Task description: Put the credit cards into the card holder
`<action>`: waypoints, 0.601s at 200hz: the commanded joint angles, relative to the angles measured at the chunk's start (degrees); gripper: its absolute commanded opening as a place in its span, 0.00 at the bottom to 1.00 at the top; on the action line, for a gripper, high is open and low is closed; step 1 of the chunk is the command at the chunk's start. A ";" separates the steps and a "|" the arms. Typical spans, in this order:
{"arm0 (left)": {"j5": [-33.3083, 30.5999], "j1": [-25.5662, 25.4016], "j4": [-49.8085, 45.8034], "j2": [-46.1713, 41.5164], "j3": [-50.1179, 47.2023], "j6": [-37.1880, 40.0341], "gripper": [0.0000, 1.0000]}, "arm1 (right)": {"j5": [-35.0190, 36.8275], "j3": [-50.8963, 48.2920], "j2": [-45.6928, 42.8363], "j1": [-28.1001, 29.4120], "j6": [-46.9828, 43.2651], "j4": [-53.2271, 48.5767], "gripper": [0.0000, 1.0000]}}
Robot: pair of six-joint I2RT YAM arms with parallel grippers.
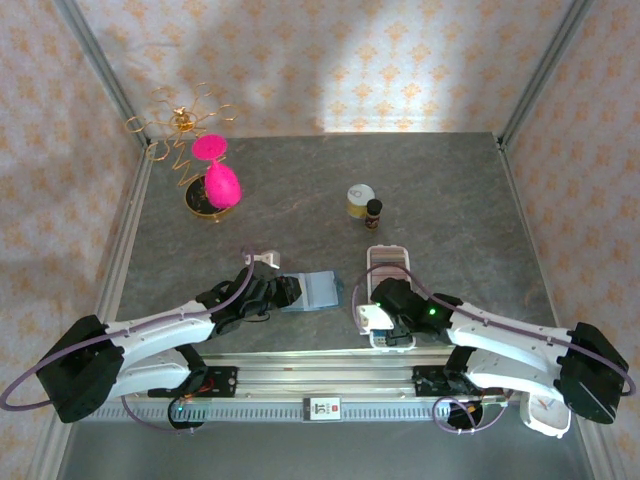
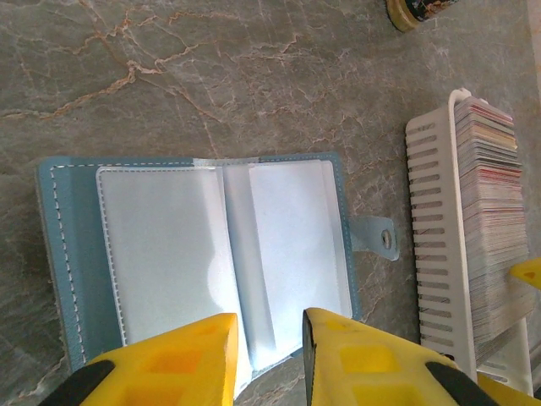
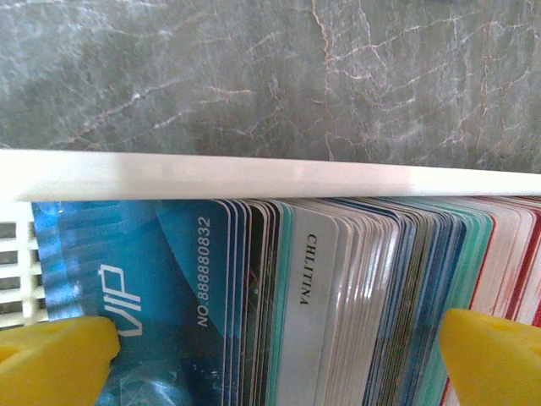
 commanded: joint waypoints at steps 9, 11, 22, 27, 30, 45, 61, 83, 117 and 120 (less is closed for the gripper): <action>-0.44 -0.35 0.72 -0.08 -1.34 -0.85 0.27 | 7.97 -1.48 0.88 -1.52 -0.75 5.08 1.00; -0.46 -0.32 0.70 -0.11 -1.41 -0.81 0.27 | 8.19 -1.44 0.81 -1.59 -0.73 5.07 1.00; -0.55 -0.33 0.78 -0.14 -1.52 -0.88 0.27 | 9.25 -1.52 0.52 -1.63 -0.69 5.33 1.00; -0.62 -0.39 0.76 -0.21 -1.52 -0.89 0.27 | 9.60 -1.60 0.41 -1.61 -0.51 5.46 1.00; -0.70 -0.37 0.75 -0.16 -1.52 -0.86 0.27 | 9.61 -1.61 0.34 -1.61 -0.47 5.42 1.00; -0.95 -0.42 0.65 -0.09 -1.52 -0.91 0.27 | 10.18 -1.77 -0.10 -1.75 0.11 5.53 1.00; -0.99 -0.34 0.58 0.11 -1.52 -0.83 0.27 | 10.03 -1.78 -0.64 -1.70 0.60 5.71 0.99; -1.16 -0.43 0.23 0.51 -1.45 -0.80 0.27 | 8.46 -1.11 -1.02 -1.74 1.02 4.40 0.98; -1.24 -0.46 0.64 0.78 -1.76 -1.00 0.26 | 4.63 0.41 -1.63 -1.70 1.07 1.13 0.95; -1.24 -0.46 0.62 0.87 -1.76 -1.00 0.26 | 4.40 0.41 -1.70 -1.72 0.97 1.04 0.95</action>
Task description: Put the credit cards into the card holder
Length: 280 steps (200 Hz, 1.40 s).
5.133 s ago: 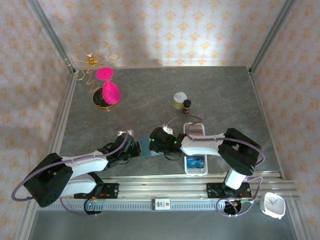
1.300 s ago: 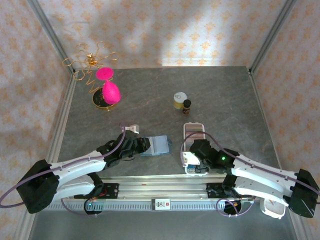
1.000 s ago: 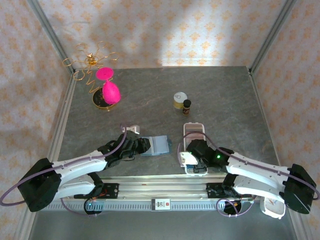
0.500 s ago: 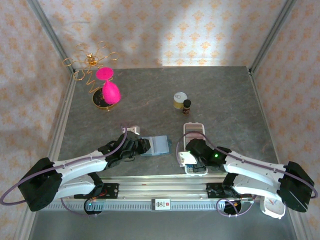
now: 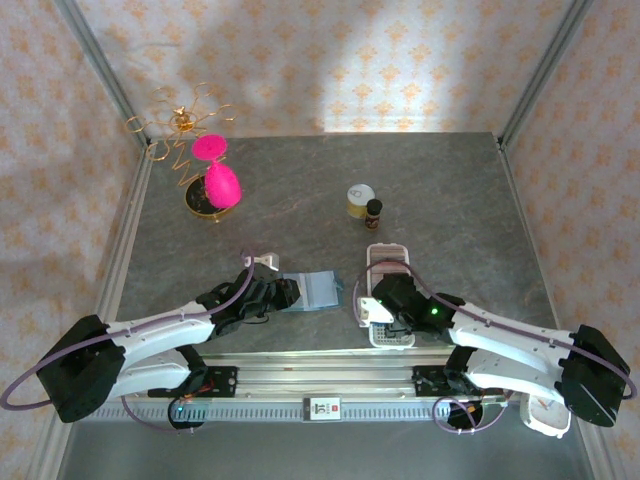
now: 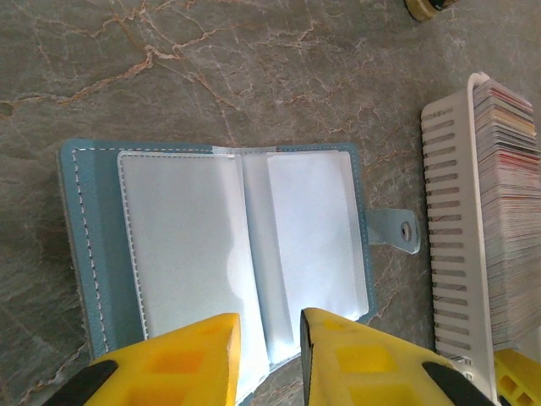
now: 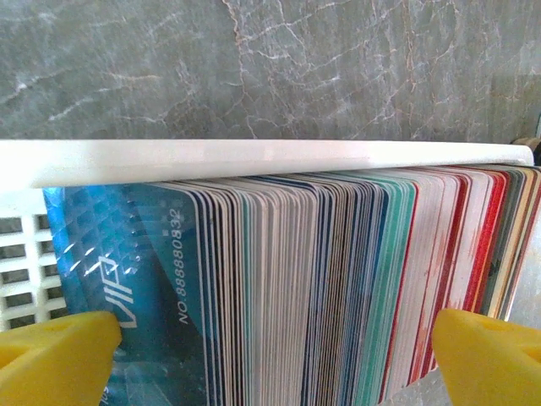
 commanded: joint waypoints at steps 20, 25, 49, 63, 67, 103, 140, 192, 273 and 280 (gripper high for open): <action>-1.21 -0.41 0.73 0.79 -0.96 -1.07 0.26 | -0.84 0.42 -0.73 -0.75 0.46 -2.38 0.91; -1.16 -0.41 0.77 0.83 -1.08 -1.06 0.26 | -1.03 0.41 -0.68 -0.76 0.44 -2.60 0.90; -1.19 -0.44 1.19 0.92 -1.53 -1.18 0.26 | -1.68 0.52 -0.59 -0.76 0.47 -3.26 0.85; -1.21 -0.44 1.32 1.07 -1.67 -1.24 0.25 | -2.07 0.66 -0.68 -0.80 0.50 -3.72 0.80; -1.19 -0.38 1.26 1.10 -1.72 -1.22 0.25 | -2.12 0.68 -0.68 -0.76 0.45 -3.84 0.79; -1.15 -0.41 1.54 1.58 -1.88 -1.26 0.25 | -2.91 1.13 -1.01 -0.76 0.62 -5.18 0.63; -1.10 -0.40 1.98 2.32 -1.94 -1.36 0.24 | -3.19 0.95 -1.39 -0.80 0.71 -5.61 0.52; -1.04 -0.41 2.27 2.95 -1.87 -1.33 0.23 | -3.37 0.70 -1.65 -0.76 0.77 -5.82 0.35; -1.21 -0.37 2.69 3.62 -2.42 -1.39 0.22 | -2.95 1.28 -2.59 -0.83 1.26 -6.60 0.26; -1.17 -0.45 2.69 3.65 -2.43 -1.34 0.22 | -2.85 1.39 -2.62 -0.76 1.28 -6.66 0.25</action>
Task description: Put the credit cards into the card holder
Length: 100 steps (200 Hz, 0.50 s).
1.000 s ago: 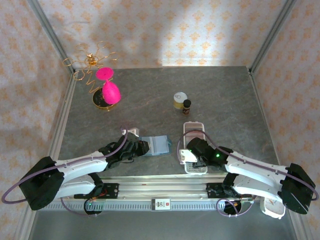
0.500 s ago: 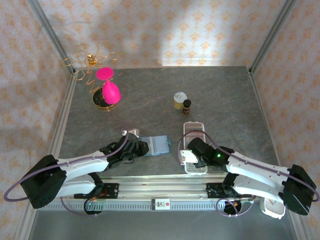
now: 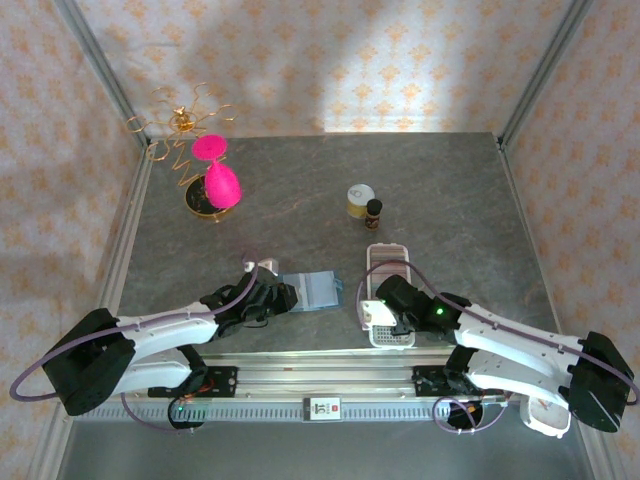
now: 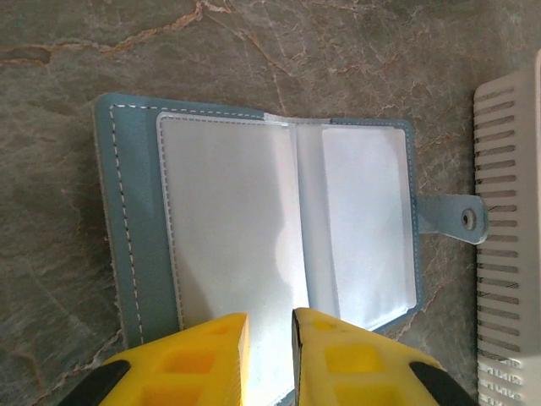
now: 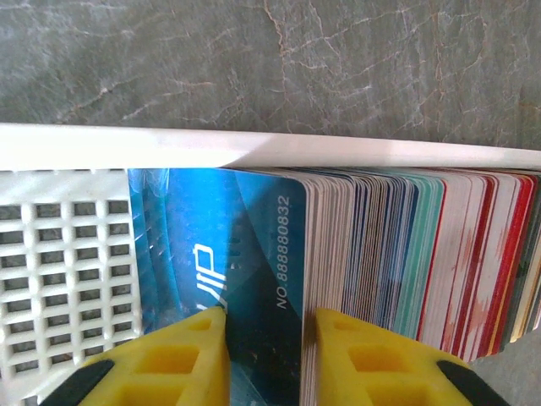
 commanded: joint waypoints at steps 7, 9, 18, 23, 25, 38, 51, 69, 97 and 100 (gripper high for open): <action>-1.17 -0.35 1.25 0.94 -0.55 -0.08 0.21 | 1.46 0.42 -0.13 -0.52 0.97 -1.72 0.25; -1.20 -0.32 1.28 0.89 -0.56 -0.04 0.21 | 1.46 0.47 -0.14 -0.50 1.01 -1.78 0.24; -1.29 -0.37 1.07 0.98 -0.50 0.06 0.21 | 1.52 0.55 -0.32 -0.50 1.10 -1.83 0.24; -1.34 -0.32 0.91 1.02 -0.44 0.10 0.21 | 1.63 0.57 -0.39 -0.50 1.20 -1.83 0.24; -1.38 -0.29 0.84 1.02 -0.42 0.13 0.21 | 1.59 0.62 -0.40 -0.50 1.20 -1.83 0.24; -1.48 -0.37 0.71 1.16 -0.41 0.26 0.21 | 1.79 0.66 -0.67 -0.50 1.52 -2.00 0.23; -1.62 -0.36 0.67 1.20 -0.50 0.35 0.21 | 2.03 0.76 -0.98 -0.50 1.64 -2.43 0.23; -1.60 -0.37 0.97 1.21 -0.68 0.13 0.21 | 2.21 0.64 -1.46 -0.50 1.77 -2.72 0.23; -1.56 -0.34 1.24 1.47 -0.75 0.00 0.21 | 2.32 0.84 -1.73 -0.54 2.24 -2.80 0.23; -1.61 -0.29 1.29 1.54 -0.77 0.00 0.21 | 2.38 0.90 -1.81 -0.50 2.34 -2.77 0.23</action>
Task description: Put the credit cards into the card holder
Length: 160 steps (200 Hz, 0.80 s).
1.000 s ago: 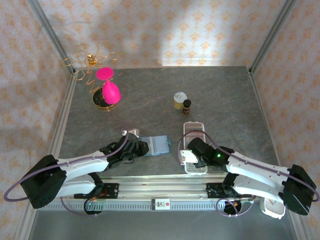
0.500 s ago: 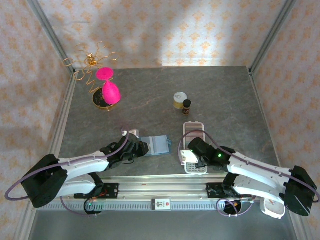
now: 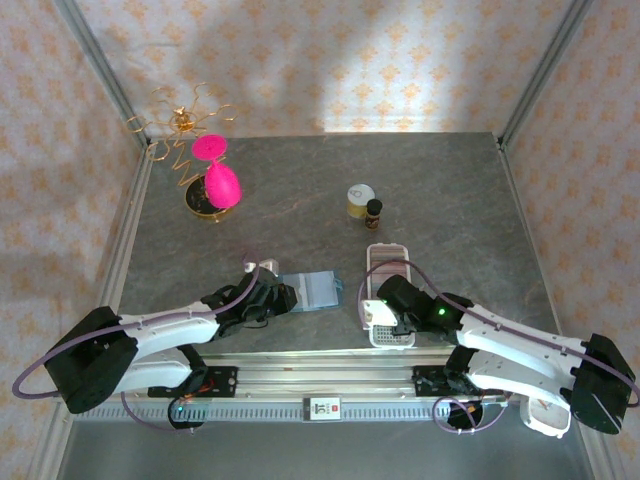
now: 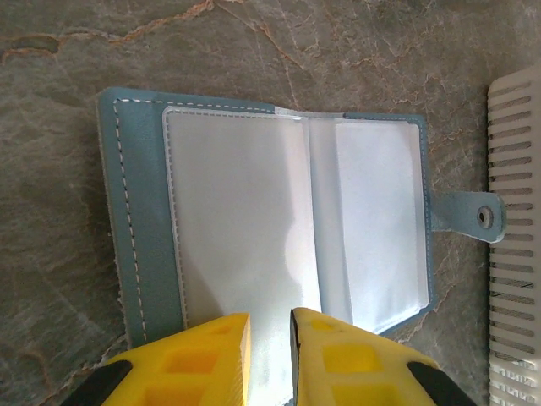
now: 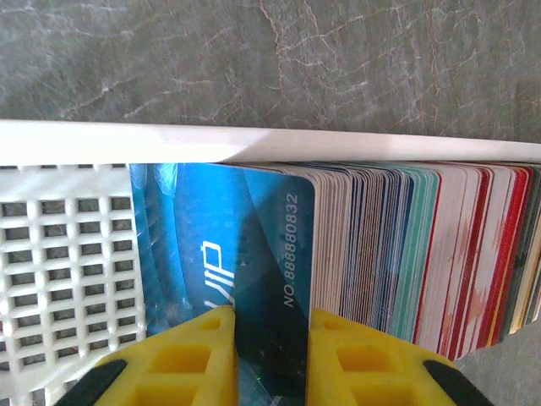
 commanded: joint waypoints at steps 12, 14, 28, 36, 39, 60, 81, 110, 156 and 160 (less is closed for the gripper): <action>-1.59 -0.29 1.22 0.81 -0.79 0.12 0.20 | 2.47 0.90 -0.79 -0.51 1.40 -1.90 0.23; -1.62 -0.35 1.34 0.79 -0.78 0.09 0.20 | 2.52 0.90 -0.82 -0.50 1.46 -1.90 0.23; -1.68 -0.29 1.30 0.87 -0.86 0.22 0.20 | 2.53 1.16 -0.92 -0.51 1.83 -2.10 0.23; -1.71 -0.33 1.21 0.96 -0.90 0.23 0.20 | 2.56 1.30 -1.01 -0.52 1.88 -2.19 0.23; -1.74 -0.37 1.28 0.98 -0.92 0.25 0.20 | 2.54 1.36 -1.02 -0.54 1.83 -2.22 0.23; -1.89 -0.36 1.32 1.14 -0.84 0.38 0.20 | 3.39 1.35 -1.33 -0.51 1.59 -2.01 0.23; -1.89 -0.37 1.16 1.28 -0.79 0.48 0.20 | 3.52 1.45 -1.27 -0.55 1.61 -1.90 0.23; -1.78 -0.29 1.11 1.31 -0.85 0.49 0.19 | 3.51 1.81 -1.43 -0.50 1.84 -2.08 0.23; -2.28 -0.32 0.80 1.41 -0.75 0.68 0.18 | 3.62 2.50 -1.98 -0.50 2.37 -3.03 0.23; -2.33 -0.30 0.76 1.49 -0.70 0.74 0.18 | 3.63 2.49 -2.10 -0.51 2.45 -3.04 0.23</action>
